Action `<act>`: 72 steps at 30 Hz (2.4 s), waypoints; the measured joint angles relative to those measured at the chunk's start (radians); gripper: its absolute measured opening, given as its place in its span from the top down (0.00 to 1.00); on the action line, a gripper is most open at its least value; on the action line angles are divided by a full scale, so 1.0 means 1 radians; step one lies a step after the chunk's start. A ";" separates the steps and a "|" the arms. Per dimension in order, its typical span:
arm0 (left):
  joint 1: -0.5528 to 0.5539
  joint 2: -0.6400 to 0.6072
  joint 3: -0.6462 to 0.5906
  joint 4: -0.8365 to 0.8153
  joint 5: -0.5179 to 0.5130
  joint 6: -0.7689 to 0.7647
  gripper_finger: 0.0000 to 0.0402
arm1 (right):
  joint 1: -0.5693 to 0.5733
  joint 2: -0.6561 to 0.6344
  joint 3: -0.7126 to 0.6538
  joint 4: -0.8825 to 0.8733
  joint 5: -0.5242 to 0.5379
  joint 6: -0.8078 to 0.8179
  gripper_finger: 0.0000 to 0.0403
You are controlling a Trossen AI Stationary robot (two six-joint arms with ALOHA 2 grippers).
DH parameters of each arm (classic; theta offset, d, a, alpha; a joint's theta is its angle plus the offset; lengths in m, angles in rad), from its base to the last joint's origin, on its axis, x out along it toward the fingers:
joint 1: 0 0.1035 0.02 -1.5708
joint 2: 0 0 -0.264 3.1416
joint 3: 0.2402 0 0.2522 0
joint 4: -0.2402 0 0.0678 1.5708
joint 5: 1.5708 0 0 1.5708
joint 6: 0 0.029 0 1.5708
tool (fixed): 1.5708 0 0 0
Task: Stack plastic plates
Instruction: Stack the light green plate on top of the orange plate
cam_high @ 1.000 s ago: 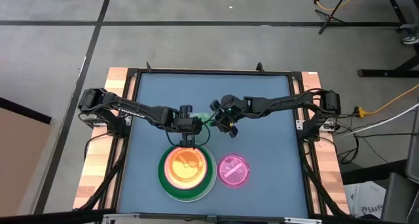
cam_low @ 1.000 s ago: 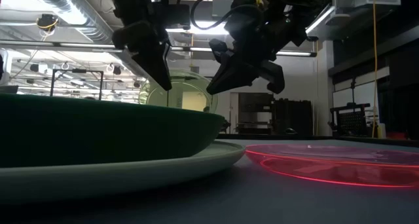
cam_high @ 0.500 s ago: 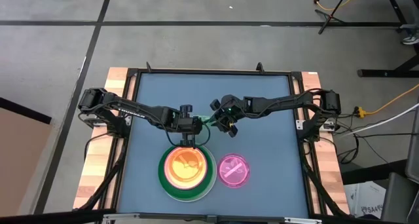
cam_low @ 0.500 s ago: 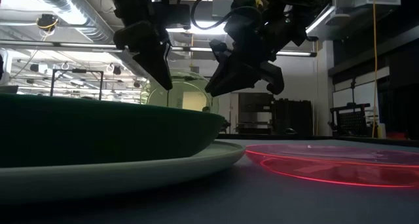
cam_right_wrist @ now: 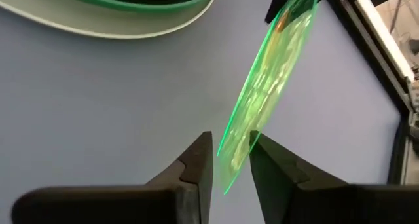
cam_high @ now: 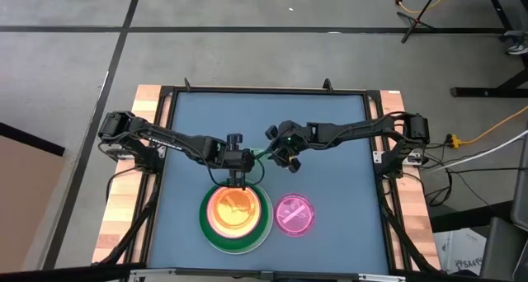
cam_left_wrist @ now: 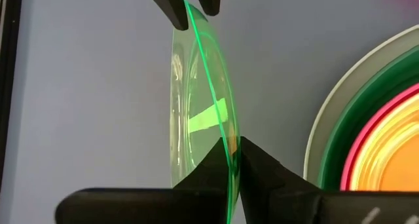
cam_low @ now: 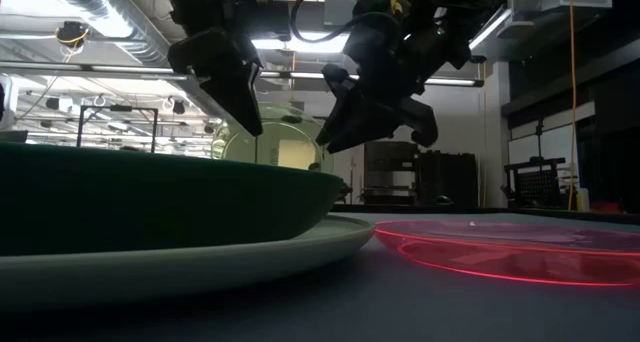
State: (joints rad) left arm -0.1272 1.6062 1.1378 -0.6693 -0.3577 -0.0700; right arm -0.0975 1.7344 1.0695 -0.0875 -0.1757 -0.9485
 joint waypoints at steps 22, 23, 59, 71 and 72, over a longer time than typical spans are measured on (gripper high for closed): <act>-0.091 0.000 0.000 0.010 -0.055 0.002 0.97 | -0.001 -0.053 -0.002 -0.188 0.196 -0.002 0.78; -0.100 0.000 0.000 0.010 -0.059 0.002 0.97 | -0.001 -0.056 -0.002 -0.190 0.203 -0.002 0.78; -0.629 0.000 0.000 0.049 -0.349 -0.177 0.97 | -0.002 -0.058 -0.002 -0.215 0.237 -0.003 0.78; -0.659 0.005 0.001 -0.020 -0.326 -0.219 0.97 | -0.002 -0.057 -0.002 -0.215 0.237 -0.003 0.78; -0.659 0.008 0.001 -0.027 -0.316 -0.219 0.97 | -0.002 -0.057 -0.002 -0.215 0.237 -0.003 0.78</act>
State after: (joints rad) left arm -0.7861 1.6143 1.1389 -0.6967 -0.6740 -0.2890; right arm -0.0990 1.6772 1.0679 -0.3025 0.0608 -0.9512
